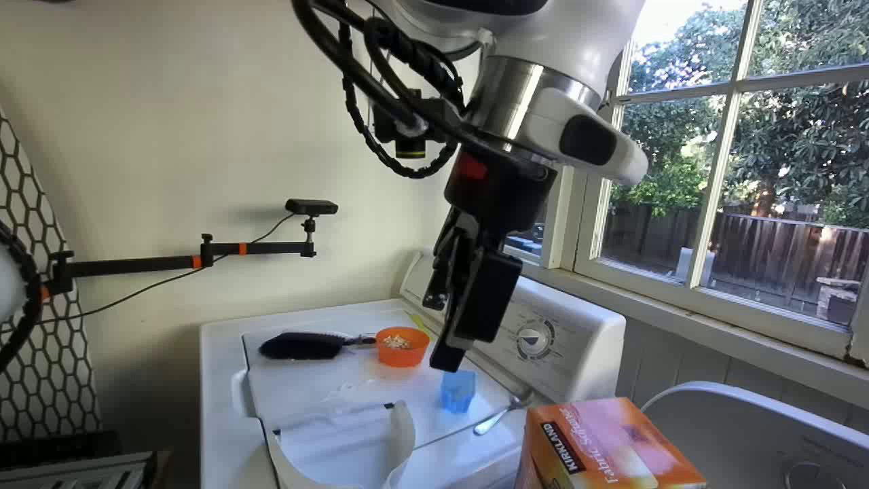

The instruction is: Rotate the button of the device anticlockwise

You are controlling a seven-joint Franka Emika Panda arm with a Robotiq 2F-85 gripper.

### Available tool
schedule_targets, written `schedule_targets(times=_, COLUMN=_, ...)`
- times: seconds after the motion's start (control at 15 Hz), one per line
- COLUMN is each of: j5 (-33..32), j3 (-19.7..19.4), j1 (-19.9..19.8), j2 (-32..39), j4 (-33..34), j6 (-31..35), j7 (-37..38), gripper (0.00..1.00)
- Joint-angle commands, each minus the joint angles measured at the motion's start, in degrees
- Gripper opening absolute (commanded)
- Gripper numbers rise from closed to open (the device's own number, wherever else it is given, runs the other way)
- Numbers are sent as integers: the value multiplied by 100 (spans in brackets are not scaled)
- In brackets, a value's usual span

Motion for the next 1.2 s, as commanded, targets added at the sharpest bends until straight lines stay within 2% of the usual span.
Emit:
schedule_targets(times=0.0, j5=18, j3=83, j1=-94, j2=8, j4=12, j6=-13, j7=-20, gripper=100)
schedule_targets(times=0.33, j5=18, j3=83, j1=-94, j2=8, j4=12, j6=-13, j7=-20, gripper=100)
schedule_targets(times=0.87, j5=-1066, j3=1085, j1=525, j2=1254, j4=2072, j6=-419, j7=-315, gripper=100)
schedule_targets(times=1.07, j5=-1519, j3=1332, j1=722, j2=1722, j4=2788, j6=-527, j7=-729, gripper=100)
schedule_targets(times=1.13, j5=-1478, j3=1384, j1=775, j2=1890, j4=2995, j6=-513, j7=-998, gripper=100)
